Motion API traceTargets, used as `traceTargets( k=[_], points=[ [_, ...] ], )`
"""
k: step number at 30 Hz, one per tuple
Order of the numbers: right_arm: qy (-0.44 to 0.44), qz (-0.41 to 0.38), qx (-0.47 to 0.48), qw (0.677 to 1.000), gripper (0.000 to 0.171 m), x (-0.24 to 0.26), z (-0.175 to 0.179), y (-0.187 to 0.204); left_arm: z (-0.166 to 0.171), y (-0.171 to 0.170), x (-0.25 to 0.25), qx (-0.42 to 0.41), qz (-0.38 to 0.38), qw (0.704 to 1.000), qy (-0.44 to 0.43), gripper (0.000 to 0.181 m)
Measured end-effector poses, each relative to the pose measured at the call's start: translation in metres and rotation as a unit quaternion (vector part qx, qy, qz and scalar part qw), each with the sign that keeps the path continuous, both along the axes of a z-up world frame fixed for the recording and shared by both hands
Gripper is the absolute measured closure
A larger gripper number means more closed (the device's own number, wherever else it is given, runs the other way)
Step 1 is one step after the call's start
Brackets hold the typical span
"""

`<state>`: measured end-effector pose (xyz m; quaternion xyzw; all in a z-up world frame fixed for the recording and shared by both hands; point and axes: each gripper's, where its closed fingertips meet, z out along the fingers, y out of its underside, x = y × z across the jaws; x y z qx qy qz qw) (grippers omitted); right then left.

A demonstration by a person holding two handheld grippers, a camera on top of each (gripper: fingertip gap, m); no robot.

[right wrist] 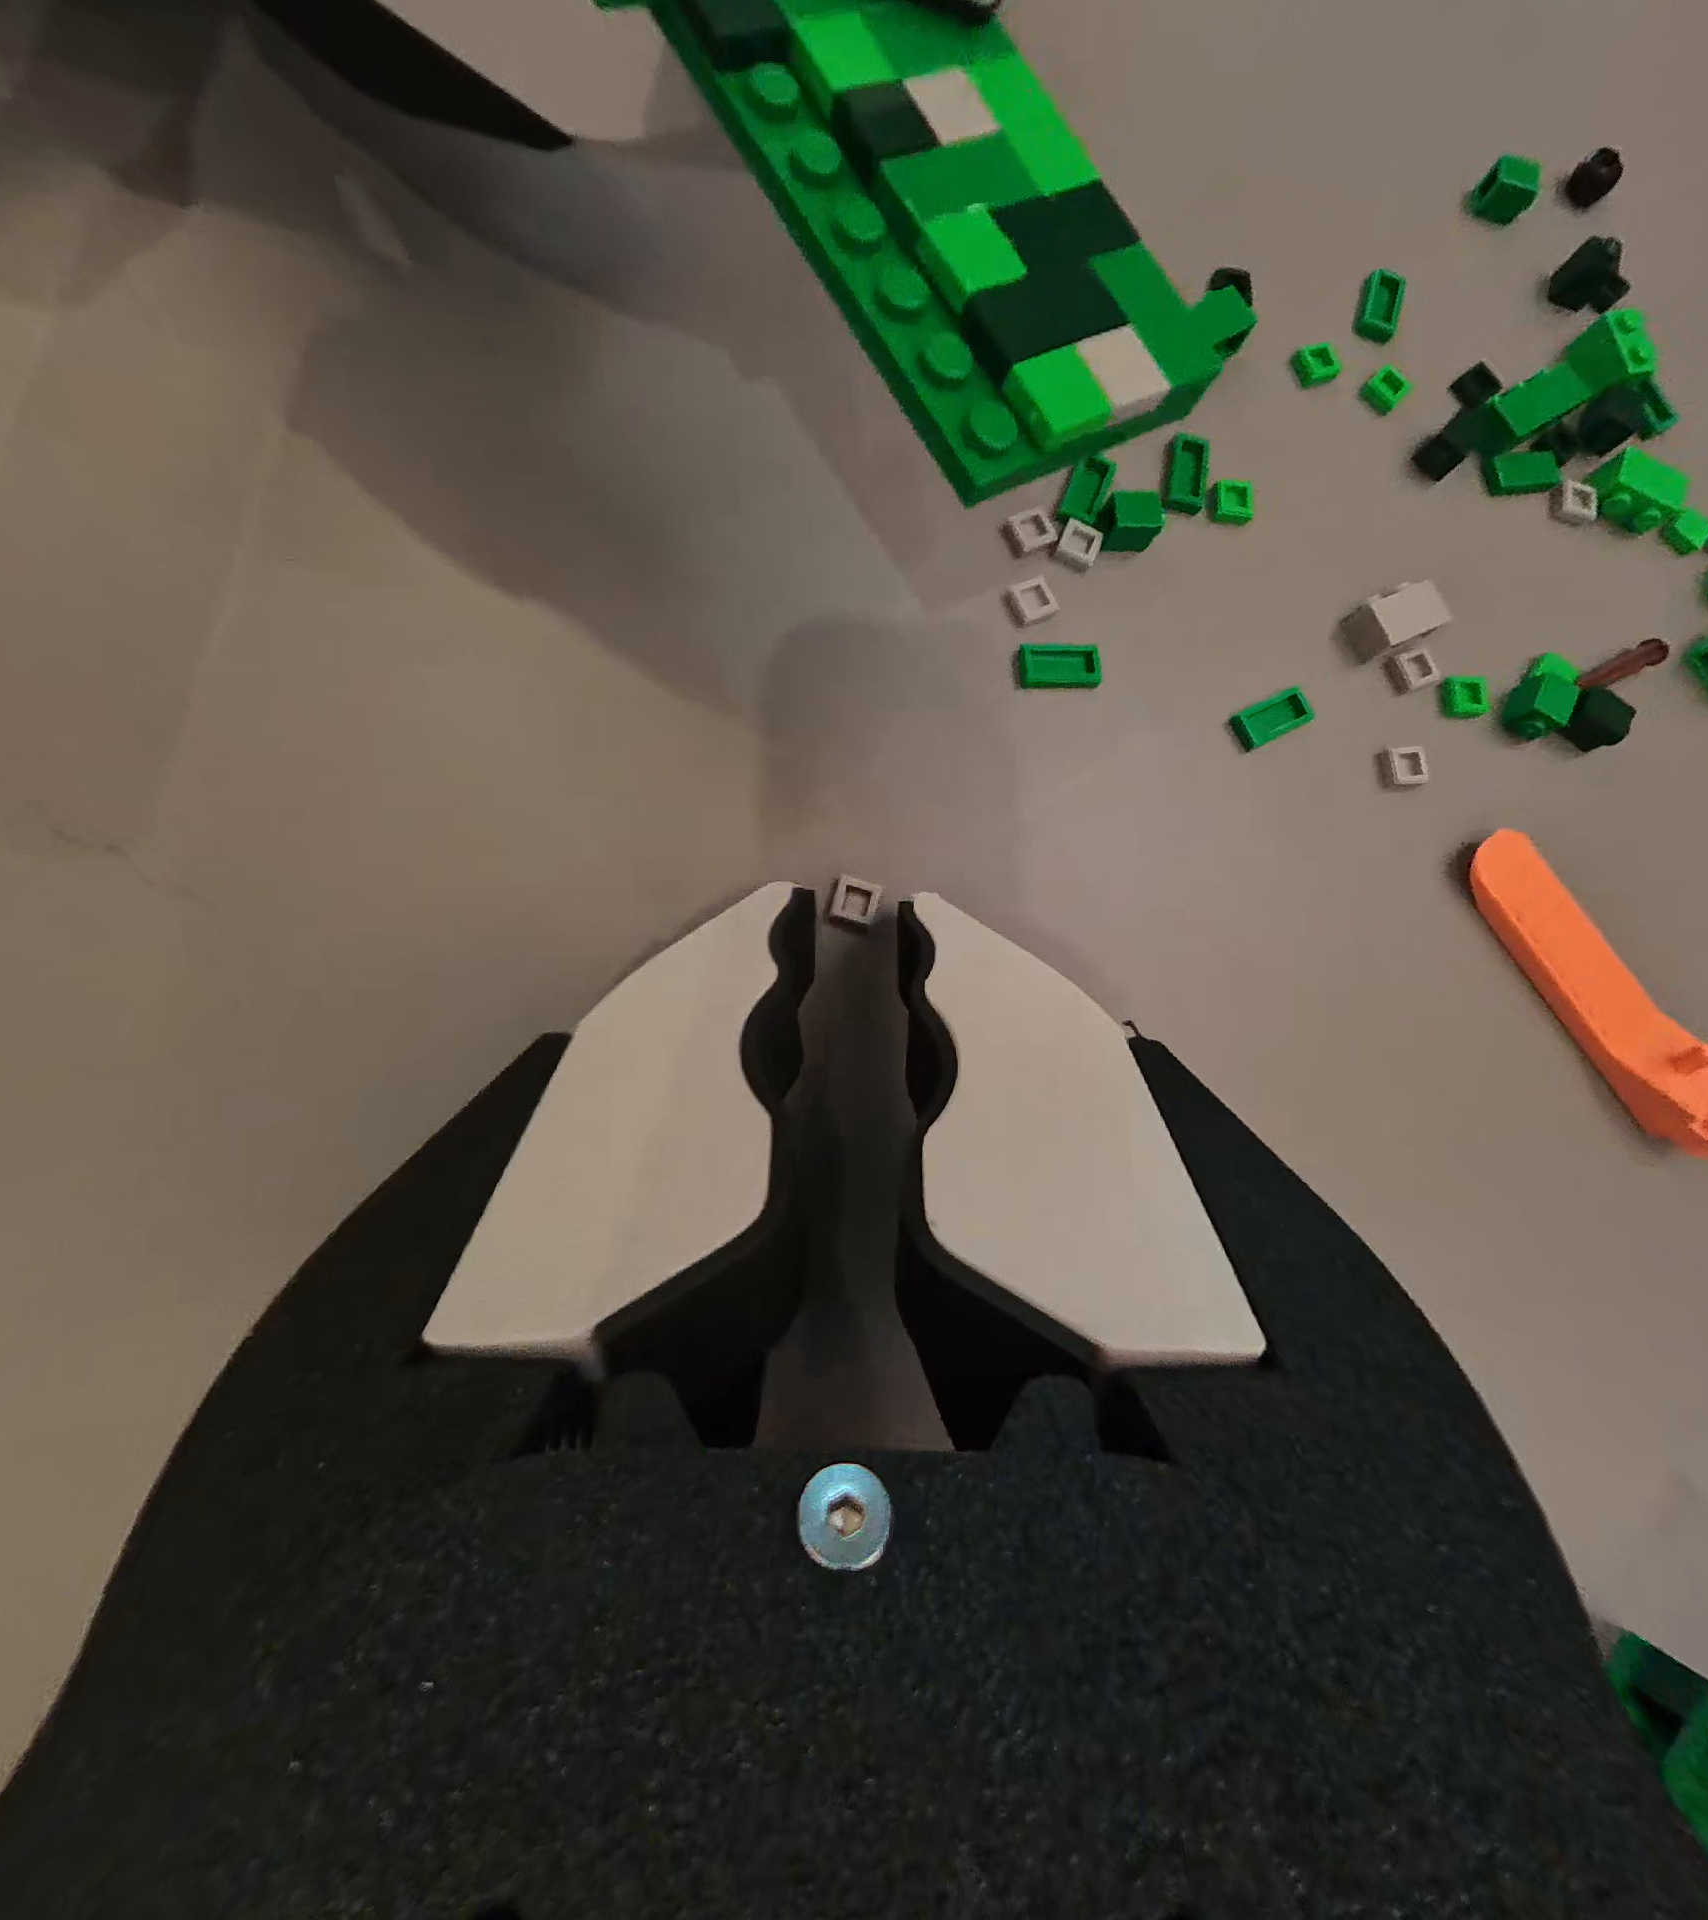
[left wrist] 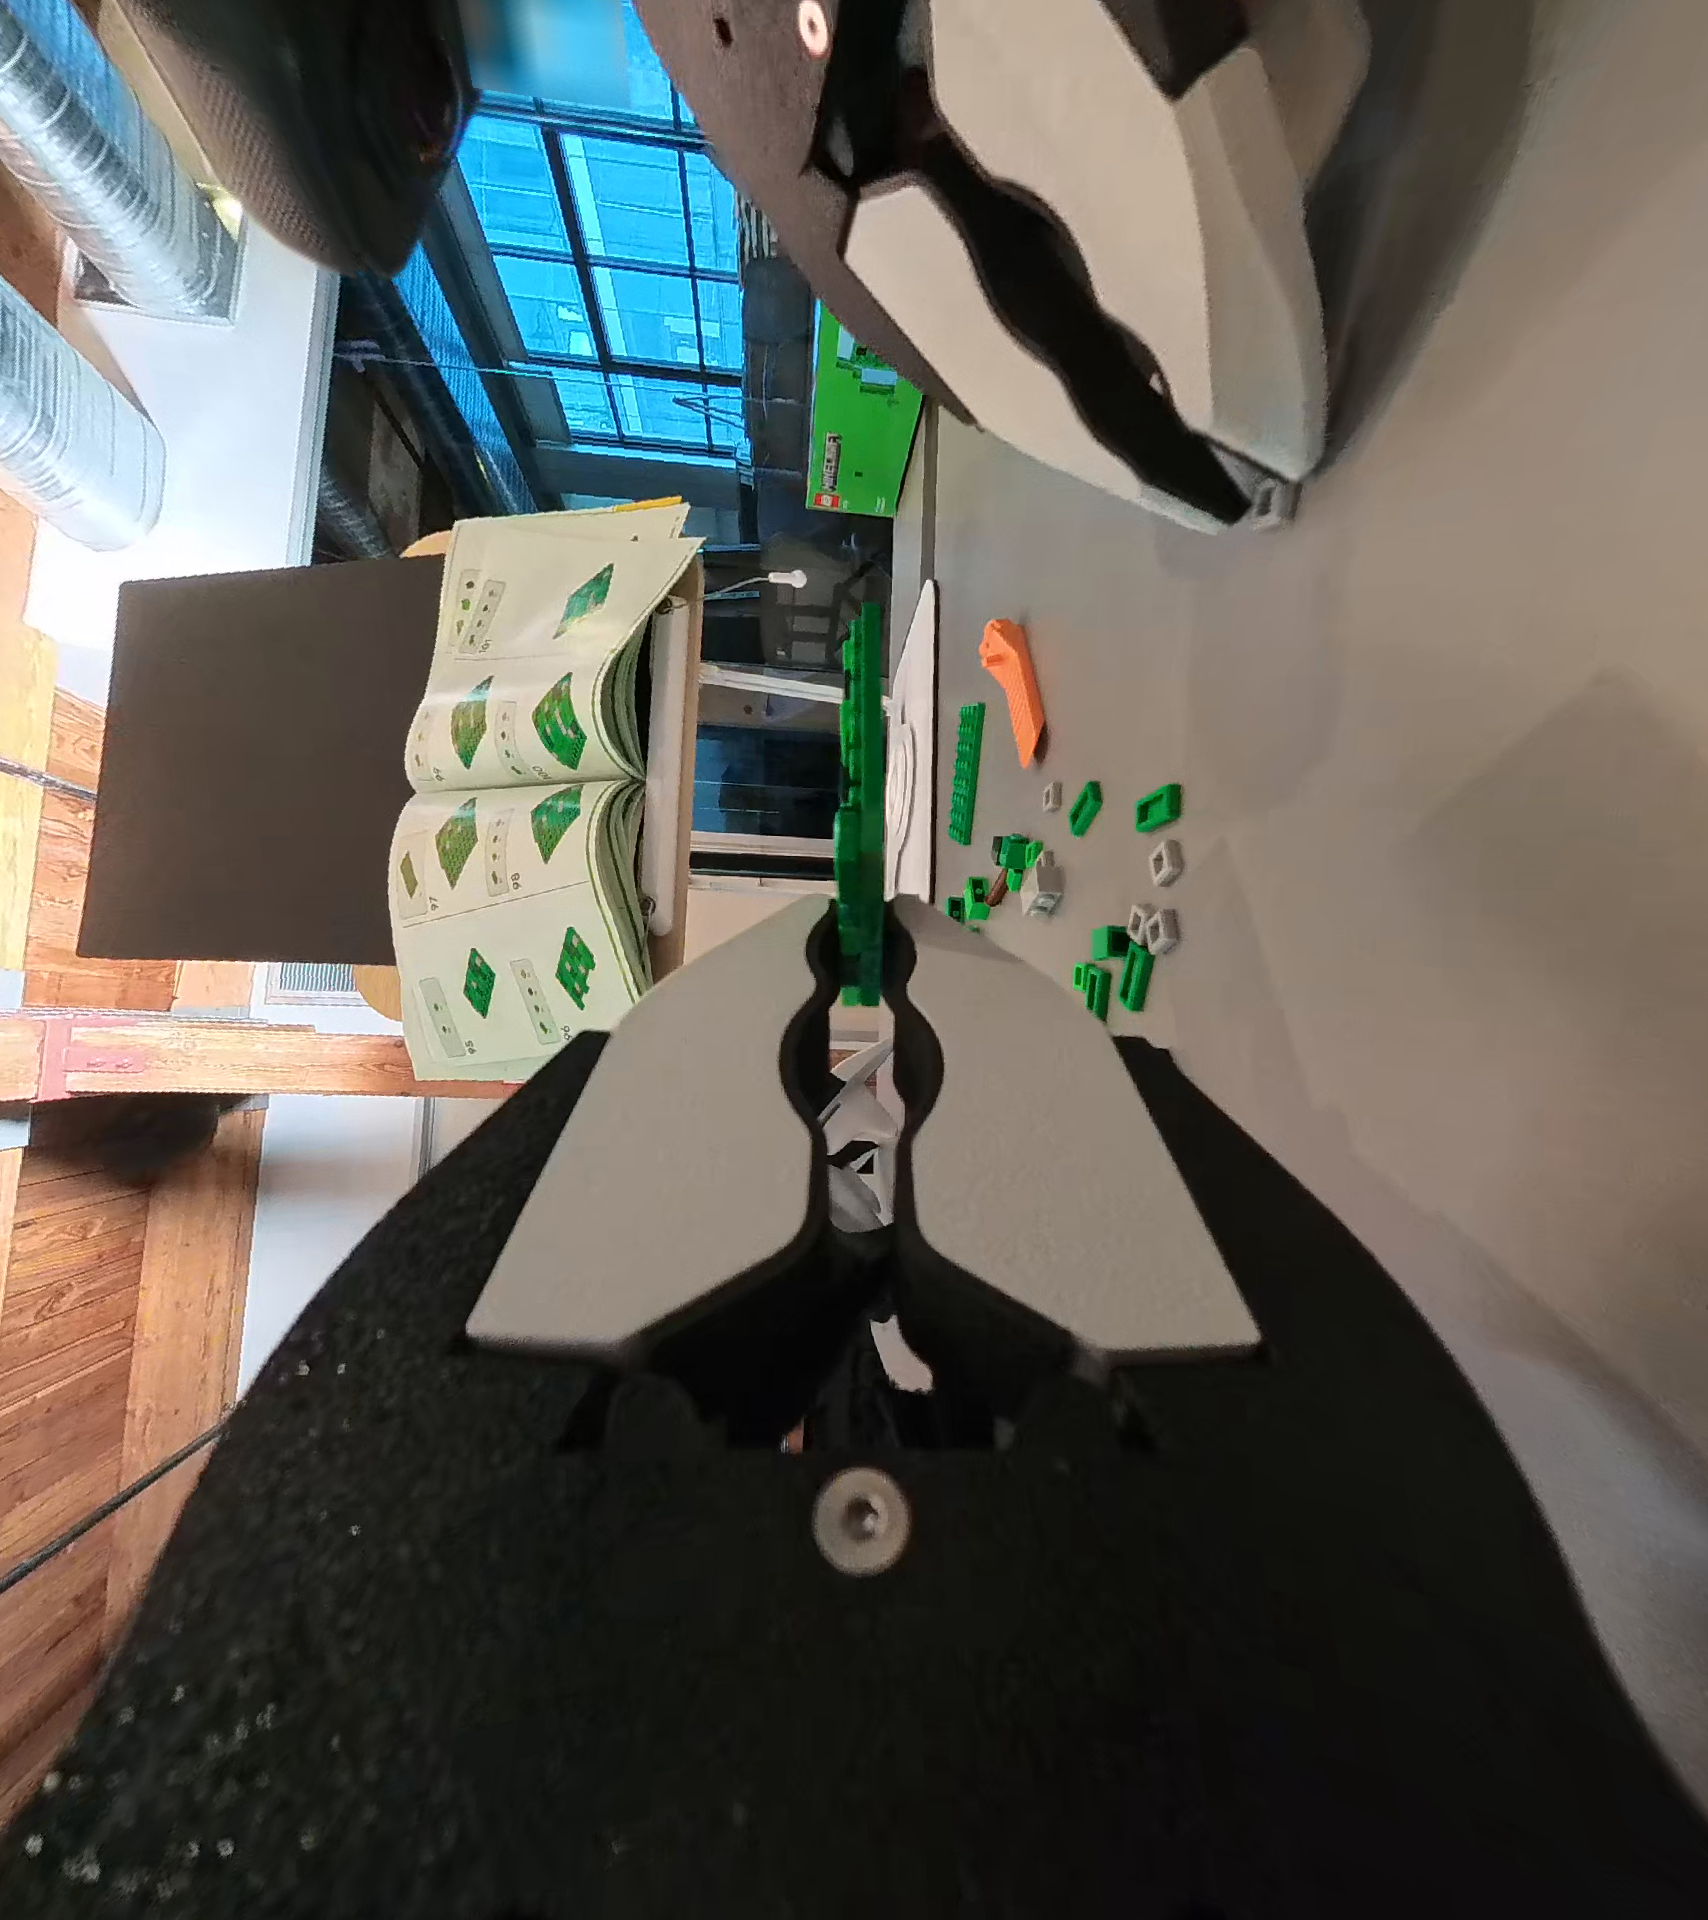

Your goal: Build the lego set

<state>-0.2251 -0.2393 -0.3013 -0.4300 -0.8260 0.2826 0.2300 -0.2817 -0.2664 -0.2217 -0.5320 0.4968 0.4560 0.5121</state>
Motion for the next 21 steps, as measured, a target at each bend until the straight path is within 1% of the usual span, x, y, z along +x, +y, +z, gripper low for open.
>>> traceTargets(
  k=[2,4,5,9,10,12,14,18,21],
  points=[
    [-0.002,0.005,0.012,1.000,0.163,-0.001,-0.001,0.000,-0.001,0.000,0.000,-0.001,-0.001,1.000,0.001,0.176],
    [0.006,0.005,0.043,0.999,0.163,-0.004,0.004,0.006,-0.001,0.000,0.000,-0.001,-0.001,1.000,0.002,0.176],
    [0.022,0.004,0.057,0.998,0.164,-0.006,0.011,0.009,-0.001,0.000,0.000,0.000,-0.001,1.000,0.002,0.176],
    [0.072,0.011,0.064,0.995,0.164,-0.005,0.048,0.010,0.002,0.000,-0.002,0.005,0.001,1.000,-0.001,0.175],
    [0.082,0.011,0.066,0.994,0.163,-0.005,0.055,0.010,0.001,0.000,-0.002,0.005,0.002,1.000,-0.001,0.175],
    [0.090,0.011,0.069,0.994,0.153,-0.002,0.065,0.008,0.000,0.000,0.000,0.002,0.001,1.000,0.000,0.176],
    [0.102,0.009,0.073,0.992,0.152,-0.001,0.072,0.007,-0.002,0.001,0.001,0.000,0.001,1.000,0.002,0.176],
    [0.111,0.006,0.072,0.991,0.152,0.003,0.076,0.008,-0.003,0.001,0.001,0.002,0.004,1.000,0.000,0.175],
    [0.100,0.007,0.058,0.993,0.154,0.005,0.068,0.007,-0.006,0.001,0.000,0.001,0.005,1.000,-0.001,0.175]
  ],
)
